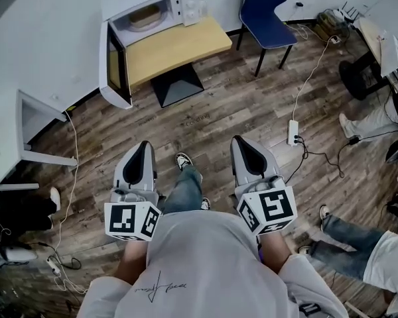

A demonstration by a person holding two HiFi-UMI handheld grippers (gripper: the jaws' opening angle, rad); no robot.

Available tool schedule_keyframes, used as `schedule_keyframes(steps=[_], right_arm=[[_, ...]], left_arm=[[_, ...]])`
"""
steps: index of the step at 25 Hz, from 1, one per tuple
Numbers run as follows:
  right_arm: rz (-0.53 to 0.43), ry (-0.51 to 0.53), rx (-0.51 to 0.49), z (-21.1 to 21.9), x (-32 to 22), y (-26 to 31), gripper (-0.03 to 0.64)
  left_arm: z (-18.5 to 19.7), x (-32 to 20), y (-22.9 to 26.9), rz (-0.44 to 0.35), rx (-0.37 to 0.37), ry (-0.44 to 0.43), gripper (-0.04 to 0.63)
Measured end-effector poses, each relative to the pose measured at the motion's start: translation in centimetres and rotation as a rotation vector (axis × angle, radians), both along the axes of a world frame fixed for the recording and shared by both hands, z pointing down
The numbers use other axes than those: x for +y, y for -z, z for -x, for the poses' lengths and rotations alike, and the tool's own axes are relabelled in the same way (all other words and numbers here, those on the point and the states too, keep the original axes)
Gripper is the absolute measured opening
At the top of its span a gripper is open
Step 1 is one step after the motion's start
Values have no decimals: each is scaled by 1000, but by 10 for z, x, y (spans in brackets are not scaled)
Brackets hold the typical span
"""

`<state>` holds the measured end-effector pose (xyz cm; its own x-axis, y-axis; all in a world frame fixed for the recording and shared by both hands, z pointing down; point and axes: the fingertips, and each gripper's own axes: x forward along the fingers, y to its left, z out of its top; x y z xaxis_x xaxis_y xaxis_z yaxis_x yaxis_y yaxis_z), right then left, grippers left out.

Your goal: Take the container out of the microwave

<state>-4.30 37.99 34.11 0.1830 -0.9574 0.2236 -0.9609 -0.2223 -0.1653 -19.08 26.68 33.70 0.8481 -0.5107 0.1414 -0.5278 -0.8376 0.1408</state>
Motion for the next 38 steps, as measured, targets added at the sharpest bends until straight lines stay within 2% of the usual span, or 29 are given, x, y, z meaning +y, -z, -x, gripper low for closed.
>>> schedule_keyframes(steps=[11,24,38], right_arm=[[13,43,19,-39,-117,19,12],[8,137,78,-50,-249,36,12],[11,175,88,-77,-318,34,12]], left_arm=[[-40,-109,18,2,29,17,-2],[-54,-221,31,-6,55,58,-2],[-77,-270,30,11,61,69,-2]])
